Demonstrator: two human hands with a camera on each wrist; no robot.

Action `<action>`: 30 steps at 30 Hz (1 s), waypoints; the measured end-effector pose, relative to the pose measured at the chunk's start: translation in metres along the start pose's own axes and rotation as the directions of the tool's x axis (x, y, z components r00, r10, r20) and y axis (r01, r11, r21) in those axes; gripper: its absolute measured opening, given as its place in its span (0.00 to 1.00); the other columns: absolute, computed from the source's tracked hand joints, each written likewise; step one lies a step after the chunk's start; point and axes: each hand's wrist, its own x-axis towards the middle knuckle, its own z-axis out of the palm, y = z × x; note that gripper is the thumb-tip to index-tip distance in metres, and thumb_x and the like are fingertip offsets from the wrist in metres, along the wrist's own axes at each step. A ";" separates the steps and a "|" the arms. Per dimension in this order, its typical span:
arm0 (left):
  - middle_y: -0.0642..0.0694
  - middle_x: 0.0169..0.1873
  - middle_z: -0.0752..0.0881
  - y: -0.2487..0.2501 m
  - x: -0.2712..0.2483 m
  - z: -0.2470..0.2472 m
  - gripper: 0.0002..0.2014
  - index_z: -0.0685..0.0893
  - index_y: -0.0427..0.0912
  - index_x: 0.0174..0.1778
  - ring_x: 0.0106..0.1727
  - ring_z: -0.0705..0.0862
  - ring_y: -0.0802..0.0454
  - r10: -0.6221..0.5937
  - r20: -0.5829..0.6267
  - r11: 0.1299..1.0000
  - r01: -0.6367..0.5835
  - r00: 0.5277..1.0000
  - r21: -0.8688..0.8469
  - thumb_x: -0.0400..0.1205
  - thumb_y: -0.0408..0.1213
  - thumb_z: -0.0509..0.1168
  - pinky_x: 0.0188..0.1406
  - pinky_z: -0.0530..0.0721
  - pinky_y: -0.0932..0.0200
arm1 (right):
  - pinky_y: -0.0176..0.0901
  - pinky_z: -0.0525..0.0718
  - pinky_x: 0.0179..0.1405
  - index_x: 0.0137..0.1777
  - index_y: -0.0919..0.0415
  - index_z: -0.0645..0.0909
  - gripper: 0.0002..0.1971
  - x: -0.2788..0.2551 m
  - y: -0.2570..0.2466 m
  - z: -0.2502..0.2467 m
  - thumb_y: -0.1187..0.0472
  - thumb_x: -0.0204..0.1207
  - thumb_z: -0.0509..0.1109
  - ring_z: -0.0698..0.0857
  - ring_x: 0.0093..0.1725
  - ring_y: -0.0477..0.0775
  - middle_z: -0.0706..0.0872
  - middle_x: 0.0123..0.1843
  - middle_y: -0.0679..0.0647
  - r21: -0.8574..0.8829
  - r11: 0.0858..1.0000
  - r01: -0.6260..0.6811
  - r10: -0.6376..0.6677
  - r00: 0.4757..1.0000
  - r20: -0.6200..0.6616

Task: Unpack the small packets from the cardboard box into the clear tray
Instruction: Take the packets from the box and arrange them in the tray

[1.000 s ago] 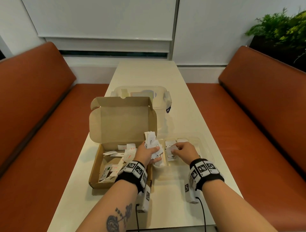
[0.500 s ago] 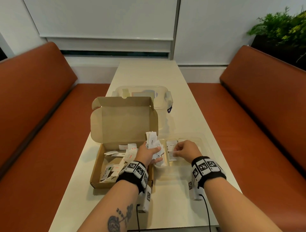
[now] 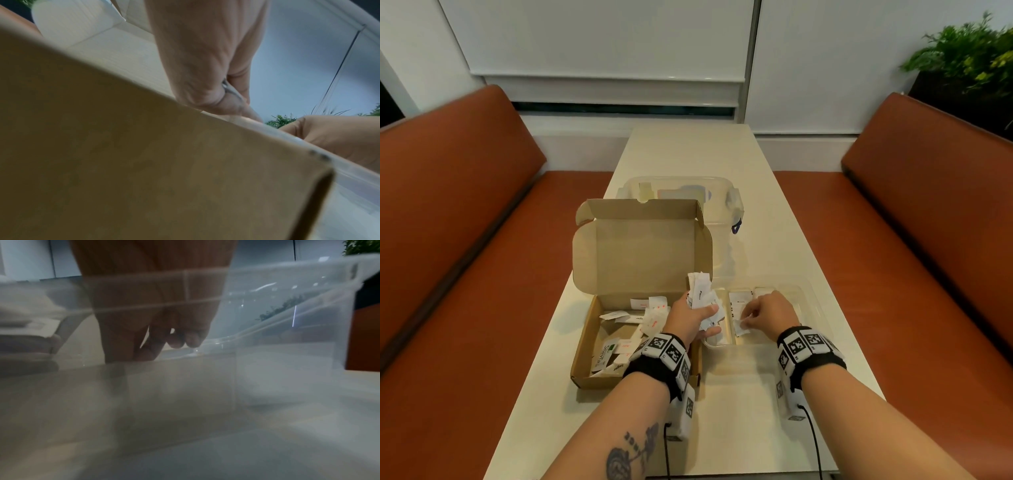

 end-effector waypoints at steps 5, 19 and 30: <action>0.43 0.57 0.85 0.001 -0.001 0.000 0.15 0.81 0.51 0.54 0.60 0.84 0.42 0.001 0.002 1.000 -0.001 1.000 0.008 0.79 0.25 0.68 0.44 0.90 0.51 | 0.41 0.74 0.49 0.34 0.46 0.82 0.07 0.000 0.002 -0.001 0.49 0.66 0.78 0.79 0.47 0.48 0.83 0.34 0.43 -0.113 0.993 0.037 -0.043 0.997 -0.056; 0.42 0.58 0.84 0.001 -0.001 0.000 0.18 0.79 0.47 0.61 0.61 0.84 0.41 -0.008 -0.001 1.000 0.008 1.000 0.013 0.79 0.24 0.67 0.44 0.90 0.51 | 0.46 0.65 0.58 0.39 0.46 0.86 0.11 0.000 0.001 -0.002 0.41 0.64 0.77 0.68 0.62 0.53 0.78 0.61 0.45 -0.330 0.943 0.052 -0.084 0.993 -0.084; 0.43 0.57 0.85 -0.001 0.002 -0.001 0.17 0.81 0.50 0.57 0.60 0.85 0.42 0.018 0.012 1.000 -0.019 1.000 0.023 0.79 0.24 0.68 0.38 0.90 0.56 | 0.46 0.66 0.59 0.42 0.46 0.86 0.12 -0.006 -0.004 -0.002 0.41 0.64 0.76 0.67 0.63 0.54 0.75 0.61 0.44 -0.386 0.919 0.076 -0.123 0.988 -0.096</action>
